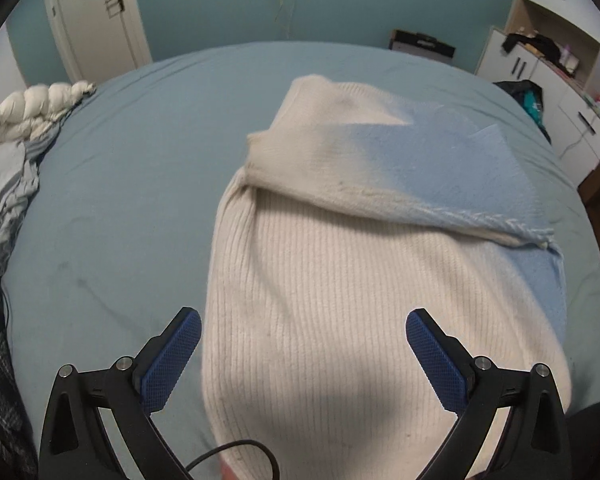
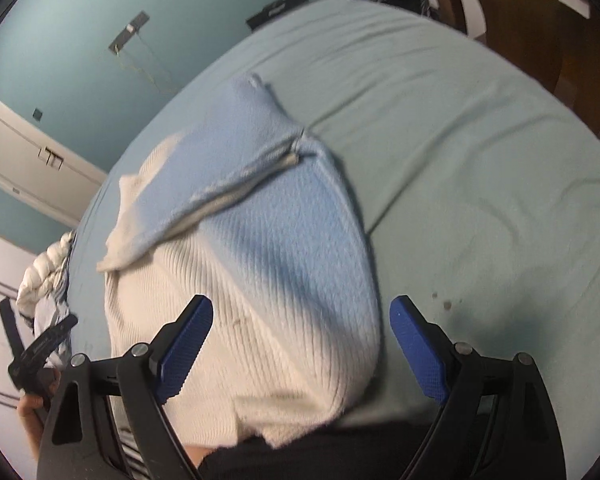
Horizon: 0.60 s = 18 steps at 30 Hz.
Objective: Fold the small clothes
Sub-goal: 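Open the right gripper and lift both grippers off the sweater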
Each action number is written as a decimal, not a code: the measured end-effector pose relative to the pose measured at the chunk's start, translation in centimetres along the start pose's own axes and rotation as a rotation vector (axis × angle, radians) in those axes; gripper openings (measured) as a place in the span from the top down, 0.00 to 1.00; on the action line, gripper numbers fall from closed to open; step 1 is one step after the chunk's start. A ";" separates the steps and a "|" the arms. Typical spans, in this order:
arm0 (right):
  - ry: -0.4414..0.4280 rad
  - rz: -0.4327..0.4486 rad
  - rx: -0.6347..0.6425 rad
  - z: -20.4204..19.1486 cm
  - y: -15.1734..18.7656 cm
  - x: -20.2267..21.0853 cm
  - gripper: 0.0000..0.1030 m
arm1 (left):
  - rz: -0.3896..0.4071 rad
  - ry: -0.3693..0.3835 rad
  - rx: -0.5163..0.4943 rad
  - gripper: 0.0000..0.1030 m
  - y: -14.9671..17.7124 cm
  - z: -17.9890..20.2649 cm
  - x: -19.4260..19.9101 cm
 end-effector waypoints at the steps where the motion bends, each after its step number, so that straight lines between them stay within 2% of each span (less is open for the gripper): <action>1: -0.001 -0.016 0.002 0.0 0.2 0.1 0.14 | -0.011 -0.007 0.014 0.00 0.4 -0.8 0.1; 4: 0.007 -0.043 0.014 0.1 0.4 0.1 0.14 | -0.045 -0.011 0.065 0.00 0.4 -2.1 -0.7; 8: -0.016 -0.121 0.085 -0.8 0.5 -0.9 0.14 | -0.090 0.004 0.114 0.00 0.4 -2.9 -1.4; 13: -0.033 -0.228 0.252 -3.1 0.9 -2.6 0.14 | -0.122 0.019 0.136 0.00 0.6 -3.2 -1.7; 18: -0.023 -0.346 0.433 -5.6 2.3 -4.5 0.14 | -0.131 0.005 0.099 0.00 0.8 -2.5 -1.8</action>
Point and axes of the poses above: each gripper's, at about its wrist camera, not at the fingertips, and x roughly against the way its jaws point, z to its right, y to its underside, the point moved 4 cm from there along -x, roughly the way its jaws point, and after that the axes turned 14 degrees about x, right-handed, at the moved point
